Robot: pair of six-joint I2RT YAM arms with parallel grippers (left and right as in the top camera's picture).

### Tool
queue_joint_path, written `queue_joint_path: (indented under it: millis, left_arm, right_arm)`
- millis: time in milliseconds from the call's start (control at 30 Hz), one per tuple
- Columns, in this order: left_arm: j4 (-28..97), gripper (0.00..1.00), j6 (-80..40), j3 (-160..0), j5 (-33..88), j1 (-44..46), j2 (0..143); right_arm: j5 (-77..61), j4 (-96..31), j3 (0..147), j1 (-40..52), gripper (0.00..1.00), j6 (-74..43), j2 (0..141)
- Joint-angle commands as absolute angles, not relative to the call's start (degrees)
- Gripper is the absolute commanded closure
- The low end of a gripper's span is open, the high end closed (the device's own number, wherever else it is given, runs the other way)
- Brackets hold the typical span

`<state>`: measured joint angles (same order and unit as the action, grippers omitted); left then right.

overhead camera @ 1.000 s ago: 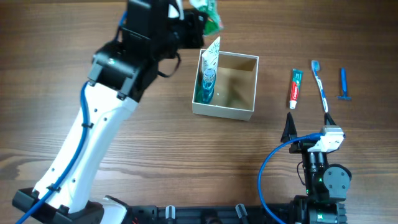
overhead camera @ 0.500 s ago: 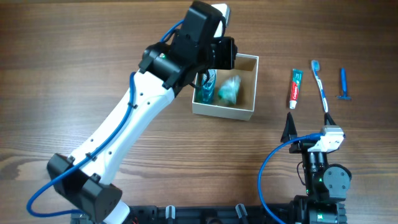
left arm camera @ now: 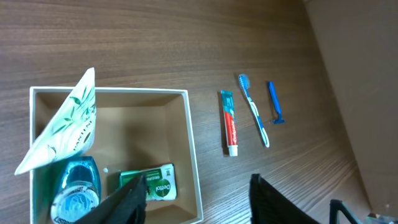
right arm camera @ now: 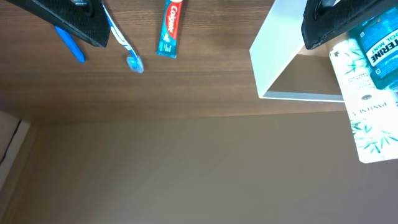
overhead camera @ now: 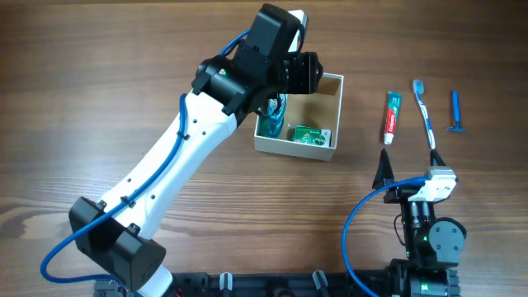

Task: Pack container
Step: 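Retract the left gripper away from the box to the left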

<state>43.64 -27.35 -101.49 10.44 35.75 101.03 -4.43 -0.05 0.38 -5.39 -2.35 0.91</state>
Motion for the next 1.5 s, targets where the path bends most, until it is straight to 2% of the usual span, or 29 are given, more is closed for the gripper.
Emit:
queue_joint_path:
  millis: [0,200,300,333,400,567,833,1467]
  left_arm:
    - [42.1,0.42,-27.2,-102.5,11.0,33.4,100.1]
    - [41.1,0.36,-24.4,-102.5,9.5,28.3,94.7]
    - [43.4,0.32,-24.4,-102.5,4.5,25.3,91.3]
    - [44.9,0.23,-24.4,-102.5,1.7,24.2,90.3]
    - [50.2,0.12,-24.4,-102.4,-5.7,21.6,88.4]
    - [62.9,0.00,-27.6,-102.4,-17.0,15.0,88.4]
    - [71.5,0.00,-27.9,-102.3,-17.4,6.0,93.2]
    - [68.9,0.00,-27.3,-102.3,-17.0,-4.4,109.8]
  right_arm:
    - [-3.4,0.1,0.3,-5.0,0.00,-3.1,0.8]
    - [-3.4,0.1,0.3,-5.0,0.00,-3.1,0.8]
    - [-3.4,0.1,0.3,-5.0,0.00,-3.1,0.8]
    - [-3.4,0.1,0.3,-5.0,0.00,-3.2,0.8]
    - [-3.4,0.1,0.3,-5.0,0.00,-3.1,0.8]
    - [-3.4,0.1,0.3,-5.0,0.00,-3.1,0.8]
    - [-3.4,0.1,0.3,-5.0,0.00,-3.1,0.8]
    - [-3.4,0.1,0.3,-5.0,0.00,-3.1,0.8]
